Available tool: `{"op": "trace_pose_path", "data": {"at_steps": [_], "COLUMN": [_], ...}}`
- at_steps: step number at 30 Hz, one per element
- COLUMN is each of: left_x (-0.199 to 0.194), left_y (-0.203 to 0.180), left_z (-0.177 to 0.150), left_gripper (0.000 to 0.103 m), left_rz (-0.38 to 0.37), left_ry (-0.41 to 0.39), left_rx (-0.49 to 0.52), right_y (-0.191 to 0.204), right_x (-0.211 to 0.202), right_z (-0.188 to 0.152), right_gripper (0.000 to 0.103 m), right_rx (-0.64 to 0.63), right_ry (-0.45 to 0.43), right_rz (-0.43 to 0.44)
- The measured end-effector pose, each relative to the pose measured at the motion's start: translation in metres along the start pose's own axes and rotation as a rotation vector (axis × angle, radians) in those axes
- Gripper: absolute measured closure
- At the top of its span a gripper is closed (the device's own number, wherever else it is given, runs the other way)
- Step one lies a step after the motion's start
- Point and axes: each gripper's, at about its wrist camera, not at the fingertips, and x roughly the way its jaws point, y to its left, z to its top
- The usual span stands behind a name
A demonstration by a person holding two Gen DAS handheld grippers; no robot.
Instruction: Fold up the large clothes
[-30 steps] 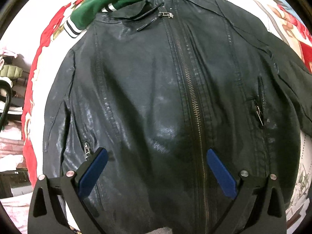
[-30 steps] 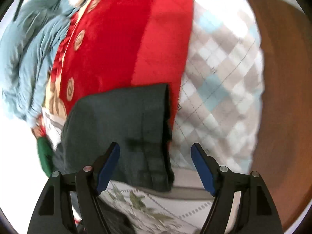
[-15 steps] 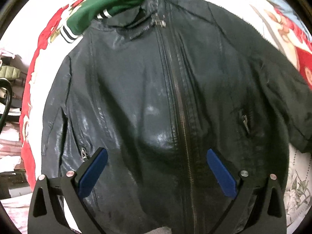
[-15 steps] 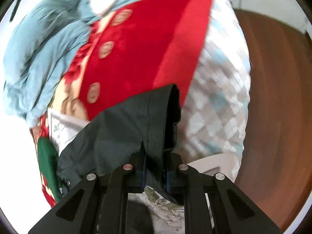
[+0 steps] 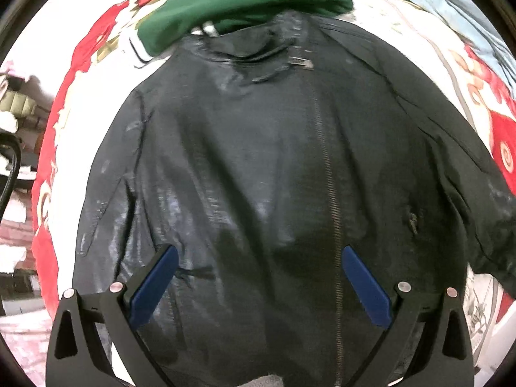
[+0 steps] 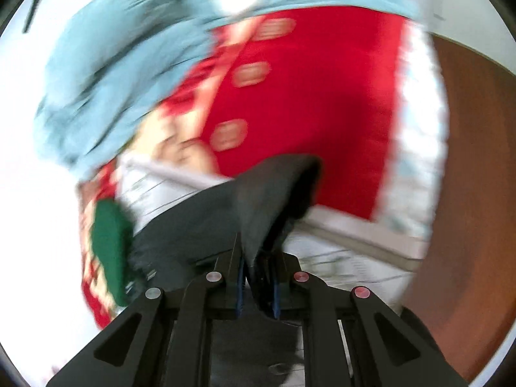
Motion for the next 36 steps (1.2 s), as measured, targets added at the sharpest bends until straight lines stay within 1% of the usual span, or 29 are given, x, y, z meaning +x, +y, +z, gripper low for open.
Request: {"op": "trace_pose_path", "data": {"at_steps": [2, 4, 7, 8, 9, 10, 11, 12, 13, 15, 18, 19, 21, 22, 24, 25, 26, 27, 28, 31, 32, 34, 36], "left_x": [0.005, 0.01, 0.02, 0.023, 0.027, 0.031, 0.036, 0.04, 0.044, 0.055, 0.064, 0.068, 0.072, 0.071, 0.069, 0.065, 0.06, 0.056, 0.051, 0.039, 0.037, 0.036, 0.038], "left_y": [0.02, 0.044, 0.093, 0.106, 0.129, 0.142, 0.163, 0.18, 0.192, 0.219, 0.239, 0.246, 0.255, 0.258, 0.265, 0.267, 0.271, 0.272, 0.265, 0.264, 0.267, 0.271, 0.279], "left_z": [0.002, 0.006, 0.01, 0.009, 0.008, 0.007, 0.004, 0.001, 0.0, -0.01, -0.026, -0.03, -0.039, -0.044, -0.056, -0.062, -0.069, -0.077, -0.08, -0.117, -0.135, -0.164, -0.2], "left_gripper": [0.0, 0.0, 0.0, 0.0, 0.0, 0.0, 0.0, 0.0, 0.0, 0.0, 0.0, 0.0, 0.0, 0.0, 0.0, 0.0, 0.0, 0.0, 0.0, 0.0, 0.0, 0.0, 0.0], "left_rz": [0.015, 0.032, 0.076, 0.087, 0.109, 0.122, 0.143, 0.163, 0.174, 0.2, 0.22, 0.228, 0.232, 0.23, 0.221, 0.214, 0.206, 0.196, 0.185, 0.106, 0.069, 0.018, -0.049], "left_ry": [0.005, 0.006, 0.011, 0.013, 0.017, 0.018, 0.02, 0.024, 0.028, 0.04, 0.053, 0.057, 0.067, 0.072, 0.076, 0.075, 0.074, 0.076, 0.083, 0.131, 0.156, 0.191, 0.217], "left_rx": [-0.042, -0.091, -0.193, -0.223, -0.269, -0.294, -0.336, -0.369, -0.391, -0.44, -0.476, -0.488, -0.514, -0.528, -0.56, -0.573, -0.588, -0.606, -0.621, -0.738, -0.797, -0.897, -1.031], "right_y": [0.06, 0.111, 0.195, 0.227, 0.247, 0.272, 0.285, 0.304, 0.319, 0.332, 0.334, 0.333, 0.33, 0.33, 0.328, 0.327, 0.325, 0.321, 0.316, 0.276, 0.26, 0.225, 0.199], "right_x": [0.014, 0.031, 0.07, 0.091, 0.107, 0.13, 0.145, 0.169, 0.194, 0.229, 0.277, 0.292, 0.315, 0.322, 0.32, 0.313, 0.301, 0.287, 0.273, 0.241, 0.233, 0.222, 0.22], "right_z": [-0.014, -0.032, -0.078, -0.102, -0.121, -0.148, -0.166, -0.193, -0.226, -0.279, -0.348, -0.367, -0.383, -0.38, -0.379, -0.373, -0.364, -0.354, -0.342, -0.3, -0.29, -0.274, -0.258], "right_gripper": [0.09, 0.09, 0.09, 0.09, 0.09, 0.09, 0.09, 0.09, 0.091, 0.091, 0.091, 0.09, 0.089, 0.082, 0.063, 0.037, 0.019, 0.017, 0.017, 0.017, 0.017, 0.017, 0.017], "right_rx": [-0.127, -0.229, -0.417, -0.492, -0.553, -0.63, -0.671, -0.746, -0.83, -0.958, -1.111, -1.159, -1.194, -1.189, -1.14, -1.114, -1.092, -1.075, -1.058, -0.986, -0.964, -0.937, -0.941], "right_ry": [0.047, 0.1, 0.193, 0.232, 0.268, 0.319, 0.35, 0.425, 0.48, 0.569, 0.646, 0.652, 0.676, 0.693, 0.741, 0.751, 0.742, 0.723, 0.697, 0.653, 0.646, 0.657, 0.664], "right_rz": [0.081, 0.156, 0.246, 0.267, 0.276, 0.284, 0.287, 0.291, 0.274, 0.235, 0.139, 0.099, 0.05, 0.045, 0.106, 0.138, 0.168, 0.192, 0.206, 0.13, 0.1, 0.042, 0.005]}}
